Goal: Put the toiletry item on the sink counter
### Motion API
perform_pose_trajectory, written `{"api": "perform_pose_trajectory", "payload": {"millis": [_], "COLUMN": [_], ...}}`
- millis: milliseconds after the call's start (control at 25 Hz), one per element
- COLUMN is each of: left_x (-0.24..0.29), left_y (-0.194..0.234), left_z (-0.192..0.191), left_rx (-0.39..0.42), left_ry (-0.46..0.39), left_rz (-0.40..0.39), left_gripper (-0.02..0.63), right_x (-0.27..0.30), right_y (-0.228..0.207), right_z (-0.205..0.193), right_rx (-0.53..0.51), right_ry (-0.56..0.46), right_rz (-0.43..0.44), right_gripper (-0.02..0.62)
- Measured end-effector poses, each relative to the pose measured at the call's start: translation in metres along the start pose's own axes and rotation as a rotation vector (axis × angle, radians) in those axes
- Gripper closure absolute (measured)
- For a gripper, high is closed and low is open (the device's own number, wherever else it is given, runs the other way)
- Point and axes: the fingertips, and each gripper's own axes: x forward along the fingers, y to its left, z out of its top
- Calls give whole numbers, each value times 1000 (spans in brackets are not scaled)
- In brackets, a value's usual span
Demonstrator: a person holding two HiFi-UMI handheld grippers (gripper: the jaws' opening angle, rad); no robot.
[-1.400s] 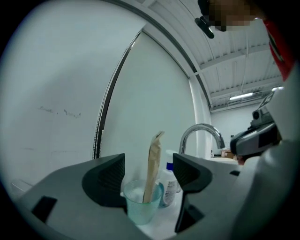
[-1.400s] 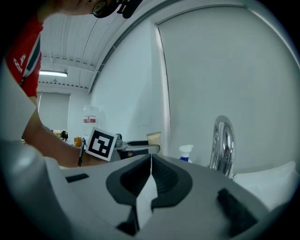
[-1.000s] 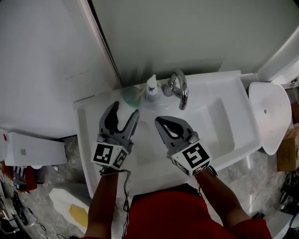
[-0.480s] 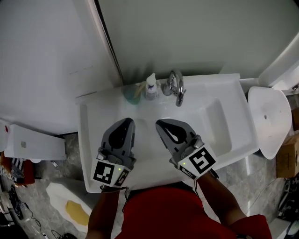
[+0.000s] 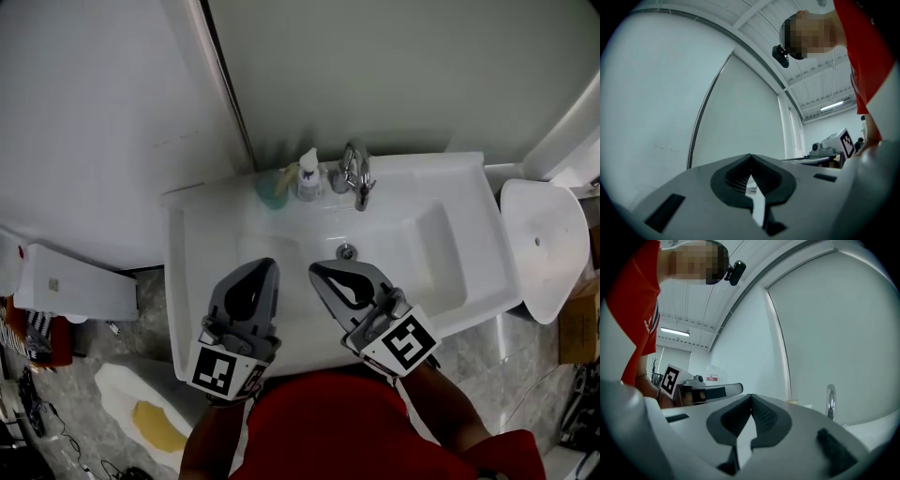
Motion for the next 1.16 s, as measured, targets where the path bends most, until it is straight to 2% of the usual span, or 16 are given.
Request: {"api": "perform_pose_trajectory", "payload": {"millis": [680,1160], "left_x": [-11,-15], "left_y": [-12,-10], "left_z": [3,-1], "left_rx": [2,-16], "left_ry": [-6,-20], "left_rz": [-24,-8], "left_gripper": [589,589], "right_x": [-8,-7], "right_y": [15,13], "right_z": [1,0], "right_rx": [-21,-13], "right_ry": [-5,4], "right_rz": [5,-7], "right_gripper": [568,568]}}
